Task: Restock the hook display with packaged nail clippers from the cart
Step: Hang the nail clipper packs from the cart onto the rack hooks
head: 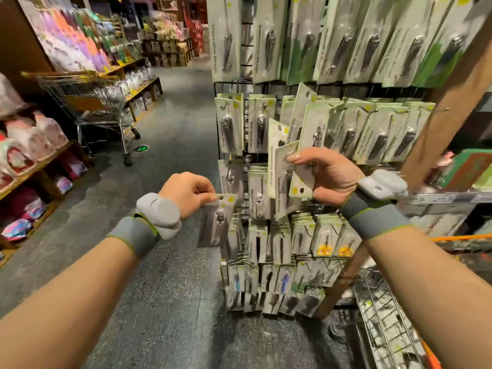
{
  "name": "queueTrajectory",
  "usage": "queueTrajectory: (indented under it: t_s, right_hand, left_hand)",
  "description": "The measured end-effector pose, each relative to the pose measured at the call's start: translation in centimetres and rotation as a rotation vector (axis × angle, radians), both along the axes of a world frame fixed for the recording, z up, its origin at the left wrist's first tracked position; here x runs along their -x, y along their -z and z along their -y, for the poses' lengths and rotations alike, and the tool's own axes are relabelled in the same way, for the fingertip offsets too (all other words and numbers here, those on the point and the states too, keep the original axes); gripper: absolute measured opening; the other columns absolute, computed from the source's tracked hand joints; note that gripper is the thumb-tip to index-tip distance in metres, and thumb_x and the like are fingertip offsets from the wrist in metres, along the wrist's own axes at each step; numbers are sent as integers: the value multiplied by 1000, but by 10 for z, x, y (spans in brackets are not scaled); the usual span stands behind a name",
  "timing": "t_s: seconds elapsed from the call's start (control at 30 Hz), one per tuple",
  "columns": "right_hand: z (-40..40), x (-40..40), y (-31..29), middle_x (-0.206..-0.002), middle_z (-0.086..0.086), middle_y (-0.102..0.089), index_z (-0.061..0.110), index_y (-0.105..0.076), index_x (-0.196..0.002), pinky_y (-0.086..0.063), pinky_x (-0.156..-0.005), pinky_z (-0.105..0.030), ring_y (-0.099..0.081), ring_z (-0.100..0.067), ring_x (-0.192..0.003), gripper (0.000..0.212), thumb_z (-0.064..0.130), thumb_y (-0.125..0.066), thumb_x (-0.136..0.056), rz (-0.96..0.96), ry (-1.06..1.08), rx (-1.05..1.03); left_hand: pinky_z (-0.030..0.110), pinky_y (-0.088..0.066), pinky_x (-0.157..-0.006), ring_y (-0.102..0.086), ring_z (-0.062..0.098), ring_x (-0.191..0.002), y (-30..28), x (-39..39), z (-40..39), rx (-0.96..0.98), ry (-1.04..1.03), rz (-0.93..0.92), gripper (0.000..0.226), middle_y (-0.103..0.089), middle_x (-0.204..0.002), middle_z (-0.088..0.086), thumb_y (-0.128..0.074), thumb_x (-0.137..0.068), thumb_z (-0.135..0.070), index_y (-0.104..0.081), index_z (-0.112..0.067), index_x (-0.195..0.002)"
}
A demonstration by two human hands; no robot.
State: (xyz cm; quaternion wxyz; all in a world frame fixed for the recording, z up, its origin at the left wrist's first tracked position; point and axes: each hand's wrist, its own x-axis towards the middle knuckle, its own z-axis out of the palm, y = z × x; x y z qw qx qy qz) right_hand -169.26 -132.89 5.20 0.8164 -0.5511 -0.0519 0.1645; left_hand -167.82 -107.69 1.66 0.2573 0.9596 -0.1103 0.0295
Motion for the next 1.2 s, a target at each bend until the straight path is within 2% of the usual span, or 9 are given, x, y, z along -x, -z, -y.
queueTrajectory:
  t_s: [0.17,0.3,0.4,0.47,0.6,0.8,0.93,1.13,1.2]
  right_hand:
    - [-25,-9,3,-67,-10,-68,7,-73,-60,-56,-54,-29,-68,-20,-59,18,6,-57,-68,11,9,8]
    - [-36,-16,7,-68,-10,-69,6,-72,-62,-56,-54,-28,-68,-21,-59,17,5,-57,-68,-5,9,-5]
    - [-43,-17,10,-58,-4,-67,9,-70,-49,-55,-58,-19,-67,-11,-56,10,3,-63,-55,67,54,-52]
    - [-43,-17,10,-59,-4,-68,9,-71,-50,-55,-60,-20,-67,-11,-58,5,7,-68,-46,80,42,-58]
    - [-42,-25,12,-70,-10,-68,9,-73,-61,-56,-58,-29,-67,-20,-62,14,7,-59,-66,16,5,12]
    - [-45,-23,4,-57,-3,-67,8,-71,-49,-56,-63,-19,-65,-10,-56,15,-6,-68,-45,51,28,-50]
    - [-45,-27,5,-56,-3,-66,6,-71,-52,-56,-61,-21,-64,-11,-53,19,0,-56,-62,15,18,-47]
    - [-40,-32,7,-60,-5,-68,5,-73,-57,-56,-65,-25,-66,-14,-57,12,-5,-71,-52,6,-25,-50]
    - [-36,-36,10,-60,-5,-67,4,-73,-57,-56,-65,-25,-65,-14,-57,14,-9,-67,-57,5,-20,-41]
  left_hand:
    - [21,-36,-66,-54,15,-66,4,-13,-2,119,-18,83,7,-57,-63,-5,-68,-85,-18,-72,-12,-84]
    - [26,-46,-70,-54,18,-64,8,-27,2,206,-21,130,8,-63,-69,3,-70,-84,-19,-72,-12,-83]
    - [31,-52,-73,-57,21,-66,11,-37,2,228,-32,135,9,-61,-67,1,-70,-83,-21,-72,-13,-84]
    - [34,-53,-75,-62,24,-71,12,-39,4,203,-13,131,9,-62,-69,1,-70,-83,-23,-72,-14,-85]
    - [35,-52,-76,-65,25,-78,12,-43,4,128,15,173,13,-70,-80,4,-68,-85,-27,-72,-15,-89]
    - [36,-50,-80,-63,27,-88,16,-47,1,38,29,193,12,-71,-90,4,-67,-86,-27,-72,-17,-92]
    - [26,-43,-75,-63,24,-92,19,-54,8,16,-16,193,14,-72,-95,3,-65,-88,-28,-71,-18,-95]
    - [31,-48,-78,-63,28,-94,22,-71,20,-6,-126,162,12,-72,-96,5,-61,-90,-23,-72,-19,-95]
    - [33,-50,-80,-63,30,-95,22,-78,24,-9,-141,136,13,-72,-97,7,-60,-90,-21,-72,-18,-95]
